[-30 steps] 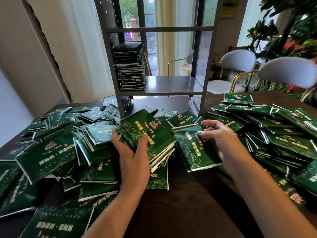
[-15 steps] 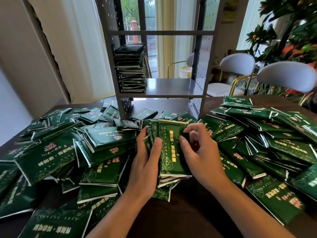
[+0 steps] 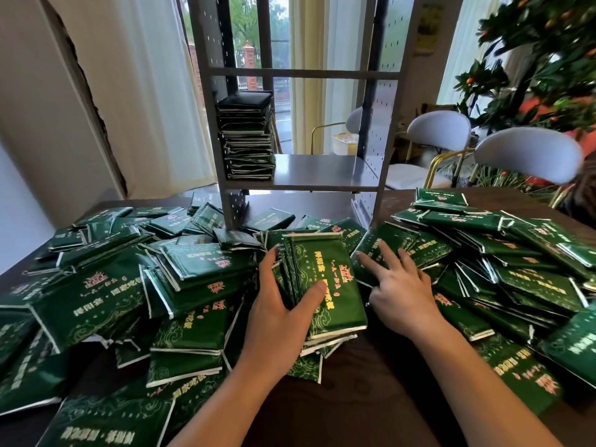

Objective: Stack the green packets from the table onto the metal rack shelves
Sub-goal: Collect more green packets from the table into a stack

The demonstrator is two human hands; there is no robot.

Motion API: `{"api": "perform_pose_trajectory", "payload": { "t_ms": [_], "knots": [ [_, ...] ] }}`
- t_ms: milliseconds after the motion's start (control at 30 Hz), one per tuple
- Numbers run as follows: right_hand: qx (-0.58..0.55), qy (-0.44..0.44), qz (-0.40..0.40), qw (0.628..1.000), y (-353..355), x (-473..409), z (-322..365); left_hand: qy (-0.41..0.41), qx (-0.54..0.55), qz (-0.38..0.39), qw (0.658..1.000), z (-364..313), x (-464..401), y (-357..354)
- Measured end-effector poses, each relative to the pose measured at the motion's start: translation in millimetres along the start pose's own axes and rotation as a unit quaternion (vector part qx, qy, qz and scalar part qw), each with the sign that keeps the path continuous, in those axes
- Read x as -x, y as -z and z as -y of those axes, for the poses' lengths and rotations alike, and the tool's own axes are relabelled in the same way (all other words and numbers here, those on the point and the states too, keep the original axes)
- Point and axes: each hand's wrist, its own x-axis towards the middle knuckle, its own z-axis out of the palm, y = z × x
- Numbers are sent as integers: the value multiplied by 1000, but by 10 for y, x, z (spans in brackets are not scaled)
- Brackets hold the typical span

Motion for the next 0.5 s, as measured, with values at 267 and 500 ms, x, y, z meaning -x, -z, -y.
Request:
{"api": "perform_pose_trajectory", "payload": {
  "t_ms": [267,500],
  "knots": [
    [-77,-24,-204,976,-54,47,59,-5,8,3,1000,32,9,9],
    [-26,-77,-158,984,-81,-20,97,-9,0,-4,1000,8,3,-6]
  ]
}}
